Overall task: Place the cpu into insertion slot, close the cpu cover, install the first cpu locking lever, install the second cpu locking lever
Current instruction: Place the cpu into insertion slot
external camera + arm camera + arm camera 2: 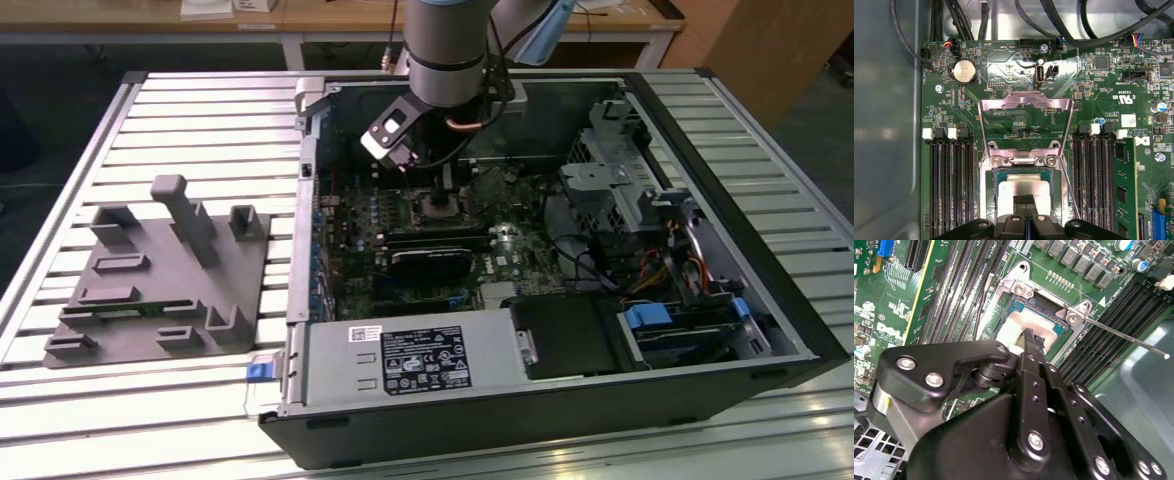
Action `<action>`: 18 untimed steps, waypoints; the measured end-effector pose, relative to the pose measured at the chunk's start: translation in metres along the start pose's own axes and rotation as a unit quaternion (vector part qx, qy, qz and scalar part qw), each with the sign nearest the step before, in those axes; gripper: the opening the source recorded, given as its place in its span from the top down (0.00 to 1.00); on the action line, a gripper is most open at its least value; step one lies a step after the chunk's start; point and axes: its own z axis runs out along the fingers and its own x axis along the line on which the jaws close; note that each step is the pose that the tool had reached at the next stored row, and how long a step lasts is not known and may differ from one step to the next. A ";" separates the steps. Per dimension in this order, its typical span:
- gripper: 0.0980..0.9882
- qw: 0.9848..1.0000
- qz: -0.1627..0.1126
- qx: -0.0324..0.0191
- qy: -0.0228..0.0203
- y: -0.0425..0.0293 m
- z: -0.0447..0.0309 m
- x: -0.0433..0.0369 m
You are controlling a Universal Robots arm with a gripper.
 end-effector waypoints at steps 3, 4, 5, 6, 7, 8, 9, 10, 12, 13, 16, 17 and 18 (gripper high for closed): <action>0.99 1.000 0.000 0.000 0.000 0.0000 -0.0001 0.0000; 0.99 1.000 0.000 0.000 0.000 0.0002 -0.0001 0.0000; 0.99 1.000 0.000 0.000 0.000 0.0005 -0.0001 0.0000; 0.99 1.000 0.000 0.000 0.000 0.0011 -0.0003 0.0000; 0.99 1.000 0.000 0.001 0.000 0.0017 -0.0007 0.0000; 0.99 1.000 0.000 0.001 0.000 0.0020 -0.0016 0.0000; 0.99 1.000 0.000 0.001 0.000 0.0020 -0.0030 0.0001; 0.99 1.000 0.000 0.001 0.000 0.0021 -0.0050 0.0001; 0.99 1.000 0.000 0.001 0.000 0.0024 -0.0100 0.0002; 0.99 1.000 0.000 0.001 0.000 0.0025 -0.0127 0.0003; 0.99 1.000 0.000 0.001 0.000 0.0029 -0.0212 0.0004; 0.99 1.000 0.000 0.001 0.000 0.0030 -0.0239 0.0004; 0.99 1.000 0.000 0.001 0.000 0.0032 -0.0262 0.0004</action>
